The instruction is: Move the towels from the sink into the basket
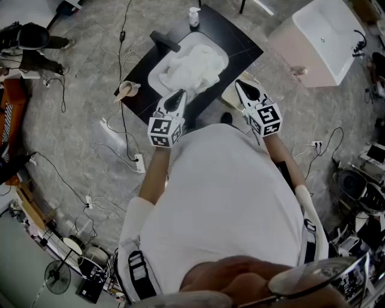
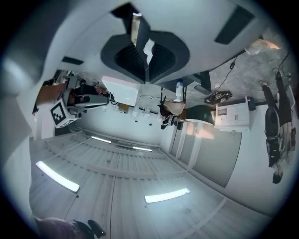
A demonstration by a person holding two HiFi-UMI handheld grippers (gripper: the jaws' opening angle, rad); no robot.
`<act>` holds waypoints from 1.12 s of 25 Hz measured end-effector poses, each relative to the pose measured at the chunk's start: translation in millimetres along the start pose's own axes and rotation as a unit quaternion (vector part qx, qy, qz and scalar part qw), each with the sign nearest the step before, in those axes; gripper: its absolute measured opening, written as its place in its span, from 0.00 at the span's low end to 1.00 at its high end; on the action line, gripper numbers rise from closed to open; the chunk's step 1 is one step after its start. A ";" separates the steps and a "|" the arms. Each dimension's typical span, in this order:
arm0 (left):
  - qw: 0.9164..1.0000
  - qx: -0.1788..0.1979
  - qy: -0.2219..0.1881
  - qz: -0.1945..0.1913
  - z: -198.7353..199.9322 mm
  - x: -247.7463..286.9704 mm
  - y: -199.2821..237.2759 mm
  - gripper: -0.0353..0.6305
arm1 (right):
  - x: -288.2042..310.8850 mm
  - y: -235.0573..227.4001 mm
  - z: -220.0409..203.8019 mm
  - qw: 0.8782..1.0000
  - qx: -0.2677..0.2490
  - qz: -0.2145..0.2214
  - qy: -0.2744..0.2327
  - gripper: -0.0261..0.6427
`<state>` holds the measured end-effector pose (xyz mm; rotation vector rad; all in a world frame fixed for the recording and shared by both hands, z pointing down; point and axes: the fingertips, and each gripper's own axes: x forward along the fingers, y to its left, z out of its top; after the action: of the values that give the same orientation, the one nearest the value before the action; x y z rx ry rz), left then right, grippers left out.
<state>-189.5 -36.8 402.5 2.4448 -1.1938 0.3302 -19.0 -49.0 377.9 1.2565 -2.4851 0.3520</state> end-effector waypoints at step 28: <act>0.998 -0.034 0.038 0.022 -47.7 14.7 37.7 0.10 | 121.0 -6.2 -62.0 0.981 -0.053 0.125 0.138 0.25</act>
<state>-212.2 -46.6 459.9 2.3298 -1.2074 0.3854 -69.8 -118.4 483.4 0.7944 -2.3862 0.4191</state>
